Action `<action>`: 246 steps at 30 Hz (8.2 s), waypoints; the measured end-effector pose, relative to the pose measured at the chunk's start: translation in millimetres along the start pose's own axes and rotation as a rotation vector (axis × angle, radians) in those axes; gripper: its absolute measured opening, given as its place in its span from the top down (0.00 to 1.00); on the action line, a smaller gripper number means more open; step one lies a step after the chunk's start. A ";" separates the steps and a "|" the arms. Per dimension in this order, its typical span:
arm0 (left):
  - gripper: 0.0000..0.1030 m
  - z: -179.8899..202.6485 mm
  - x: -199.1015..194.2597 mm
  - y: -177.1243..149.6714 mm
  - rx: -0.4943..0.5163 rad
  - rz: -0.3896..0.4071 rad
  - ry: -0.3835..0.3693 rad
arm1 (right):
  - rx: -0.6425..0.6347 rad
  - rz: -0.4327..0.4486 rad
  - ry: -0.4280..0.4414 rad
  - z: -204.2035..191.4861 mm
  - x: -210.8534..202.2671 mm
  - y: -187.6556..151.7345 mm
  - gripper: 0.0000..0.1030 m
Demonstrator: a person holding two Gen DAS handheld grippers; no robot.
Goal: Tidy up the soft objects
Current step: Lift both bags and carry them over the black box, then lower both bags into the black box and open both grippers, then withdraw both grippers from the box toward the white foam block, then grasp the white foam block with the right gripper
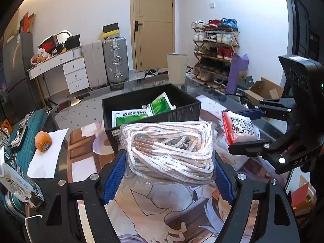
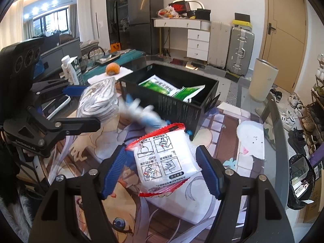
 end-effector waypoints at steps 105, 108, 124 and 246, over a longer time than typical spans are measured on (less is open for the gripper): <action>0.17 -43.2 121.2 80.5 0.053 -0.021 0.186 | 0.014 0.091 -0.075 60.4 69.8 76.5 0.16; 0.16 -40.9 127.7 78.6 0.064 -0.052 0.189 | 0.024 0.097 -0.081 61.2 63.1 73.4 0.16; 0.01 -75.4 95.0 64.8 -0.082 -0.016 0.304 | 0.101 0.145 -0.112 57.6 23.4 52.8 0.10; 0.01 -24.1 81.5 -12.6 0.012 -0.284 0.003 | 0.202 -0.165 -0.174 33.9 67.4 0.4 0.11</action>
Point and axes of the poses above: each gripper's, at about its wrist camera, not at the fingertips, and x roughly the way its jaws point, z to its right, y to its top, the point moved 1 cm from there along x, roughly the way its jaws point, and after that the axes turned 5 degrees about z, right-handed, at the moved point
